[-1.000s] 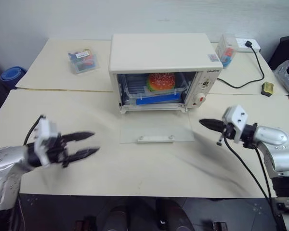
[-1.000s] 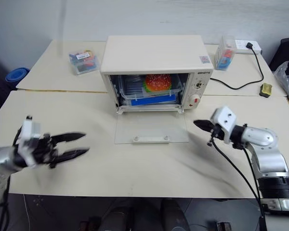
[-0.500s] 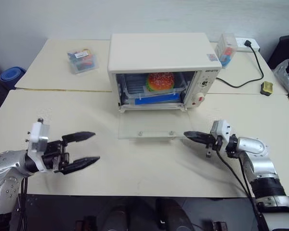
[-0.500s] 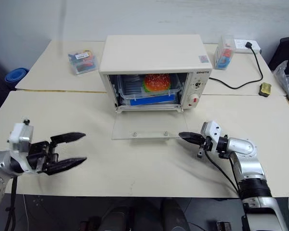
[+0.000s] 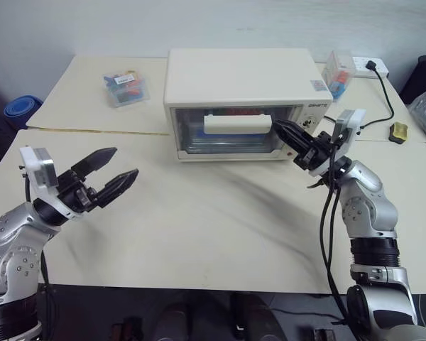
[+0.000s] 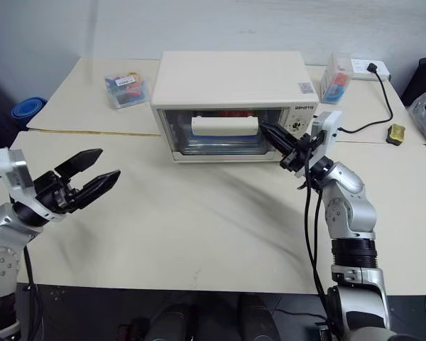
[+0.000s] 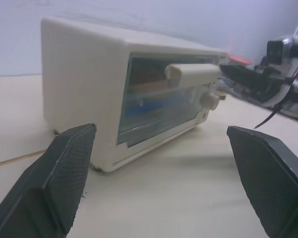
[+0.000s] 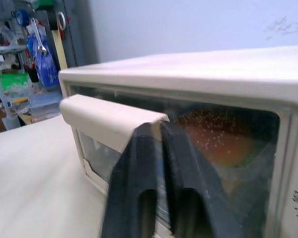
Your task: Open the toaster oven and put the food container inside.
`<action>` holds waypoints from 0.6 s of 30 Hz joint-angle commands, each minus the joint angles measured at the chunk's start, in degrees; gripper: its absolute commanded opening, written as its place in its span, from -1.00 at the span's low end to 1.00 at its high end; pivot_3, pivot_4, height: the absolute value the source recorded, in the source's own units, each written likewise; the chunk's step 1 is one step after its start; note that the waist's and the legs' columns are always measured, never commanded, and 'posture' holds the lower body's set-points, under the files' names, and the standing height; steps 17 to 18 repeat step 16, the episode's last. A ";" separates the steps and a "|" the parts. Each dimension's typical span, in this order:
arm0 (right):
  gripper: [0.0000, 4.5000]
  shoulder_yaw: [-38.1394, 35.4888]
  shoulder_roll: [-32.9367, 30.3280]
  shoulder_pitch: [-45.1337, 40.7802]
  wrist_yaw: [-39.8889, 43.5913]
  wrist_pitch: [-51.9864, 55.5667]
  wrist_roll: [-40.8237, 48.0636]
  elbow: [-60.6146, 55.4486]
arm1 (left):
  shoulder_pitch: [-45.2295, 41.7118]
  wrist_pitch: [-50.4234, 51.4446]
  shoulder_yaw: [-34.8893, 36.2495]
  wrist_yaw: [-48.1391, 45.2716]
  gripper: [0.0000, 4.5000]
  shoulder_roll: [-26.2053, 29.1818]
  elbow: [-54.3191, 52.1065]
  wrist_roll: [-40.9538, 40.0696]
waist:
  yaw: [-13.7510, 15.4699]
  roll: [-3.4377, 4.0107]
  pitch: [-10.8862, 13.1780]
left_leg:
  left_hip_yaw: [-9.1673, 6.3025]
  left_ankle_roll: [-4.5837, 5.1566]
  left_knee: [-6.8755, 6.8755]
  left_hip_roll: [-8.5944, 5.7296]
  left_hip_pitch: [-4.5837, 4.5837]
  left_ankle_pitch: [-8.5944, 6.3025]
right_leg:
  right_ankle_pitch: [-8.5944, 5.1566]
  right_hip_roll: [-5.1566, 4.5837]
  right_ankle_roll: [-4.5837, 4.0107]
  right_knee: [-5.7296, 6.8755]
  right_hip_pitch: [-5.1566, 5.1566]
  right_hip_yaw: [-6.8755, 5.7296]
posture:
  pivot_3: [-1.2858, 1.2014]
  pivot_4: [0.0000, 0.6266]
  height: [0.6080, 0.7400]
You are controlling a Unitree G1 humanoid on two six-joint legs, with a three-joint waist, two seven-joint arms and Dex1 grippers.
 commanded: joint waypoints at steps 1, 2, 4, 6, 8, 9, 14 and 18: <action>-0.28 -1.15 -6.48 3.13 7.34 -6.46 -3.76 -1.36 | 4.29 -8.33 0.75 -4.74 1.00 3.08 2.08 7.45 | -0.03 0.00 0.00 | 0.02 0.06 -0.01 -0.01 -0.02 -0.04 | 0.00 -0.01 0.00 -0.02 0.00 0.00 | 0.03 -0.52 1.00; -0.13 -0.69 -7.77 4.27 9.54 -7.96 -4.32 -1.83 | 5.65 -9.77 0.95 -6.05 1.00 3.56 2.64 8.26 | -0.07 0.00 0.00 | 0.03 0.12 -0.03 0.00 -0.01 -0.07 | 0.00 -0.01 0.00 -0.04 0.00 0.01 | 0.03 -0.52 1.00; 0.18 -0.05 -11.21 7.53 15.22 -11.34 -5.09 -3.57 | 9.14 -13.94 1.38 -8.40 1.00 4.78 3.30 11.14 | -0.16 0.00 0.00 | 0.04 0.32 -0.10 0.02 -0.01 -0.18 | 0.00 0.00 0.00 -0.31 0.02 0.00 | 0.03 -0.52 1.00; 0.49 -0.79 -14.34 11.32 20.29 -13.67 -4.71 -5.35 | 13.07 -16.27 2.71 -10.53 1.00 5.95 3.31 12.67 | -0.30 0.00 0.00 | 0.07 0.37 -0.12 0.08 0.00 -0.22 | 0.00 0.04 0.00 -0.39 0.01 0.02 | 0.03 -0.52 1.00; 0.80 -1.74 -15.96 14.77 25.80 -17.36 -3.50 -5.89 | 16.68 -17.93 4.19 -12.05 1.00 6.79 3.51 13.61 | -0.34 0.00 0.00 | 0.10 0.39 -0.14 0.10 0.05 -0.23 | 0.00 0.05 0.00 -0.35 0.03 0.05 | 0.03 -0.52 1.00; 0.97 -1.81 -16.88 16.52 28.18 -19.06 -3.52 -5.86 | 18.15 -18.94 4.87 -12.66 1.00 7.00 3.94 14.01 | -0.33 0.00 0.00 | 0.10 0.40 -0.14 0.11 0.12 -0.23 | 0.00 0.05 0.00 -0.33 0.09 0.06 | 0.03 -0.52 1.00; 0.99 -2.37 -19.63 23.97 31.20 -18.26 -3.50 -4.18 | 22.25 -21.40 7.03 -12.23 1.00 6.80 5.52 16.11 | -0.09 0.00 0.00 | 0.05 0.46 -0.14 0.13 0.34 -0.26 | 0.00 0.02 -0.01 -0.36 0.34 0.04 | 0.03 -0.52 1.00; 0.99 -2.55 -18.91 24.89 30.14 -19.81 -4.34 -2.94 | 22.98 -21.52 7.08 -12.39 1.00 6.04 5.11 15.23 | -0.08 0.00 0.00 | 0.01 0.48 -0.12 0.11 0.41 -0.28 | 0.00 -0.02 0.00 -0.38 0.46 0.01 | 0.03 -0.52 1.00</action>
